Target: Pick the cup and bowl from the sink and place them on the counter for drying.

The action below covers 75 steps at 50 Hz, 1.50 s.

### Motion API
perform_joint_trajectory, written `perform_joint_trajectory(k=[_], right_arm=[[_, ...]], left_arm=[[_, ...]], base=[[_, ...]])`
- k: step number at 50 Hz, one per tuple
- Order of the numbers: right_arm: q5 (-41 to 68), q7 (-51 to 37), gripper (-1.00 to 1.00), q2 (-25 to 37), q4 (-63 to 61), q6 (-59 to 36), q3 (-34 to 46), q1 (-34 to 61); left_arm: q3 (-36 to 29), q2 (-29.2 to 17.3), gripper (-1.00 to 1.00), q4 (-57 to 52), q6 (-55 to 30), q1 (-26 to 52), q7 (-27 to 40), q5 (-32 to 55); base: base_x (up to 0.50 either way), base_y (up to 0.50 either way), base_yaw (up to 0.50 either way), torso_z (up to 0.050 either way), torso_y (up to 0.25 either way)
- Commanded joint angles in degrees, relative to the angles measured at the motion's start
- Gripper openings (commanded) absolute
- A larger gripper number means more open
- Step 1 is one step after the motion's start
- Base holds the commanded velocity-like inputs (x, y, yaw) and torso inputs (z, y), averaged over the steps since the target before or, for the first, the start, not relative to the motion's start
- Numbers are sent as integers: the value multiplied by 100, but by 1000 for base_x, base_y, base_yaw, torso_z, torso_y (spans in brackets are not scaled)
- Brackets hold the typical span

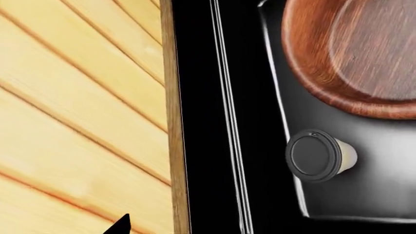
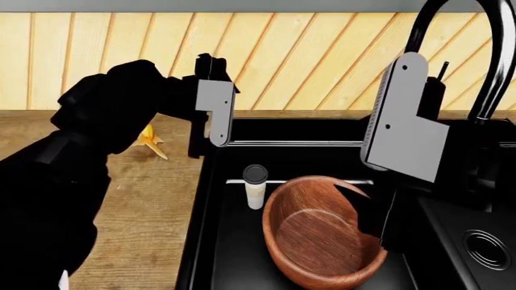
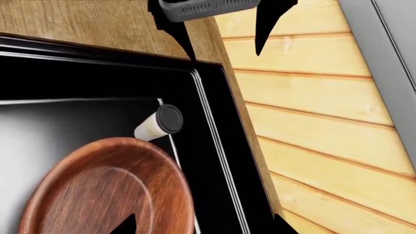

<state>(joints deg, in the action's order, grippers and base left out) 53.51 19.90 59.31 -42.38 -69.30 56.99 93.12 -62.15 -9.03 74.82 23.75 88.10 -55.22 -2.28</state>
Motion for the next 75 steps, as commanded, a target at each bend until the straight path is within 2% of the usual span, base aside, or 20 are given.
perform_joint_trajectory(k=[1,43,75], right_arm=[[41,-27,100,28,-14,51,-3,-51],[248,-153,100,365,-161,220,-78,-227],[369,-286,100,419,-204,284,-88,-349]], left_arm=[[-234,27,100,14,-112,-179,33,75],[-434,476,100,15,-732,-564,289,234],[-504,499,100,15,-780,-886,396,199]], base=[[0,0,0,0,0],[0,0,0,0,0],[0,0,0,0,0]])
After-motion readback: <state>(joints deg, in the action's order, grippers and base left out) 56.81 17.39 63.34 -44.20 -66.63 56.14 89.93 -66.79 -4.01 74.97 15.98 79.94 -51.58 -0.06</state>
